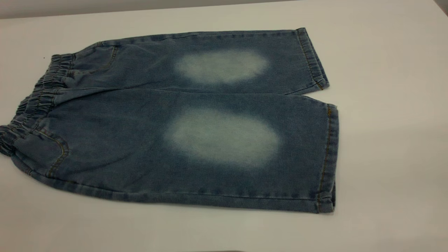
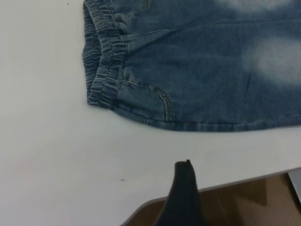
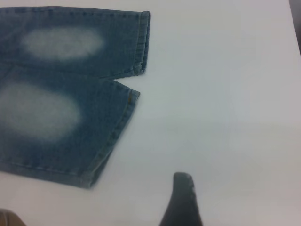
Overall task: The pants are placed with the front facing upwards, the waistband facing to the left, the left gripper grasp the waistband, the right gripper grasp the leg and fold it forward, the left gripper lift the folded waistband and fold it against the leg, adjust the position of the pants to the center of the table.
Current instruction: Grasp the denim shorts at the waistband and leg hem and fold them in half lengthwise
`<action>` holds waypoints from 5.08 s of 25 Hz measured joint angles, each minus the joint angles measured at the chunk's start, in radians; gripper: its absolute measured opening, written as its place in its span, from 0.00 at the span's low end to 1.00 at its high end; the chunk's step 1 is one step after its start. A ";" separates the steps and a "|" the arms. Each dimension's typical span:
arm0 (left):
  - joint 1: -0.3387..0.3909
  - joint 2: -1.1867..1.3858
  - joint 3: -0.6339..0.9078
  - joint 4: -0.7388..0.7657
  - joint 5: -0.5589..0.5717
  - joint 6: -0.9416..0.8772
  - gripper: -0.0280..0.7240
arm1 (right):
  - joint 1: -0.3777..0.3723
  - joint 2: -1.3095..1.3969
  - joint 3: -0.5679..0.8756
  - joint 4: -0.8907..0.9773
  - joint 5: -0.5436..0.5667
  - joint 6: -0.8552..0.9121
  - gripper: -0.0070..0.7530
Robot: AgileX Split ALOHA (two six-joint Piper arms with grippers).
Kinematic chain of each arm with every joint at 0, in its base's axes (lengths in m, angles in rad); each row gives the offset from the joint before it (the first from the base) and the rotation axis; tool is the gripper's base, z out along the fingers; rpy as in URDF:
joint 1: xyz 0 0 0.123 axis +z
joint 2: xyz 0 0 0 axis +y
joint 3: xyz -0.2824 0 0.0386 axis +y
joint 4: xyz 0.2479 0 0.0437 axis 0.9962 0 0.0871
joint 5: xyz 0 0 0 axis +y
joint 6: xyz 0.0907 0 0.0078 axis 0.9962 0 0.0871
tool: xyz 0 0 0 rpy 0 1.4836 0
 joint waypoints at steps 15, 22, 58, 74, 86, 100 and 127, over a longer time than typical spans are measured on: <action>0.000 0.000 0.000 0.000 0.000 0.001 0.77 | 0.000 0.000 0.000 0.000 0.000 0.000 0.66; 0.000 0.000 0.000 0.000 0.000 0.001 0.77 | 0.000 0.000 0.000 0.000 0.000 0.000 0.66; 0.000 0.023 -0.018 -0.006 -0.073 -0.099 0.77 | 0.000 0.084 -0.010 0.008 -0.021 0.000 0.66; 0.000 1.069 -0.182 0.100 -0.410 -0.361 0.77 | 0.000 0.926 -0.028 0.393 -0.393 -0.294 0.66; 0.083 1.591 -0.281 0.104 -0.563 -0.384 0.77 | 0.000 1.231 -0.029 0.802 -0.548 -0.628 0.66; 0.180 1.822 -0.291 0.103 -0.750 -0.387 0.77 | 0.000 1.333 -0.083 0.943 -0.576 -0.763 0.66; 0.180 2.014 -0.301 0.043 -0.966 -0.387 0.23 | 0.000 1.336 -0.084 0.947 -0.486 -0.775 0.66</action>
